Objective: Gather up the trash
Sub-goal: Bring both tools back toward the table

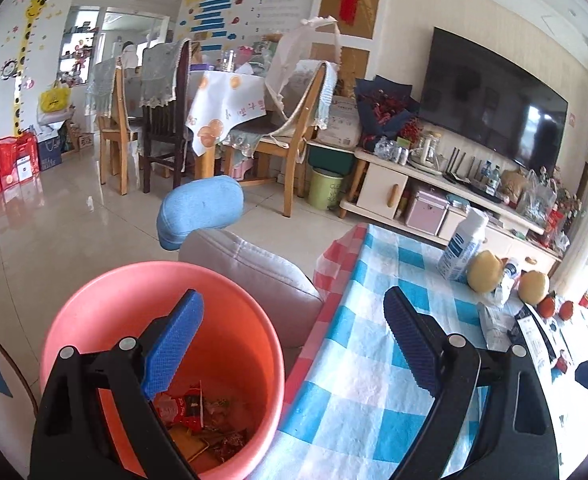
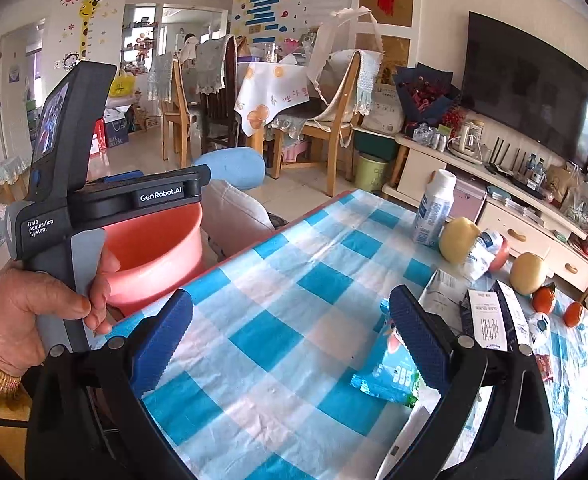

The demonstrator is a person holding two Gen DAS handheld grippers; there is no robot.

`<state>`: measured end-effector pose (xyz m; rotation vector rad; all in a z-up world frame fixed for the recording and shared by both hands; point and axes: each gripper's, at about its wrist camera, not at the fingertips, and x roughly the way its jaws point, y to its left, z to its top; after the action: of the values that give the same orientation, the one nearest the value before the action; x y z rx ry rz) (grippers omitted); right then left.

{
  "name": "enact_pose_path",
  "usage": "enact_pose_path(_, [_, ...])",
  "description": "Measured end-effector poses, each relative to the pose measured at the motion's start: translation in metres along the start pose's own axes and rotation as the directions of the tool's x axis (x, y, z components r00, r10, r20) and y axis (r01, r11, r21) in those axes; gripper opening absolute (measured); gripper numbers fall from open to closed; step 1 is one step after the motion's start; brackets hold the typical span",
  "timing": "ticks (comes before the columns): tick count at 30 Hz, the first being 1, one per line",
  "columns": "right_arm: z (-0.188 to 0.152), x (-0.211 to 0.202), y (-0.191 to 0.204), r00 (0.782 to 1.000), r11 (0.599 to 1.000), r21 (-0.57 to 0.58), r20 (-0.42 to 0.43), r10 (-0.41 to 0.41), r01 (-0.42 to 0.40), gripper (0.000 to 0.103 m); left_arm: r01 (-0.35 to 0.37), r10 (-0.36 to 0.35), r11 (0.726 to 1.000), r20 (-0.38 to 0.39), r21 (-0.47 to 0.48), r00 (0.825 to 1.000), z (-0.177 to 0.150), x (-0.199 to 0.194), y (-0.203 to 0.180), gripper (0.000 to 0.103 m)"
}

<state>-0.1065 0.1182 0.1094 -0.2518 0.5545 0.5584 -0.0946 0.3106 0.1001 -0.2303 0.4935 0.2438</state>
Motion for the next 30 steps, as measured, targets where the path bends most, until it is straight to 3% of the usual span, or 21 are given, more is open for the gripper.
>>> enact_pose_path(7, [-0.026,-0.019,-0.018,0.999,0.999,0.050,-0.035,-0.009,0.011,0.099,0.045,-0.041,0.996,-0.049,0.083,0.998,-0.012,-0.003,-0.036,0.091])
enact_pose_path(14, [-0.052,-0.032,-0.039,0.994,0.991,0.124,-0.091,0.061,-0.050,0.099,0.099,-0.092,0.982,-0.054,0.158,0.994,-0.027,-0.014,-0.065,0.091])
enact_pose_path(22, [-0.071,-0.051,-0.052,0.995,0.992,0.115,-0.081,0.062,-0.052,0.099,0.172,-0.151,0.958,-0.107,0.229,0.983,-0.049,-0.026,-0.099,0.091])
enact_pose_path(30, [-0.081,-0.079,-0.091,0.999,0.984,0.173,-0.025,0.043,-0.038,0.099,0.220,-0.180,0.938,-0.164,0.269,0.970,-0.072,-0.039,-0.129,0.091])
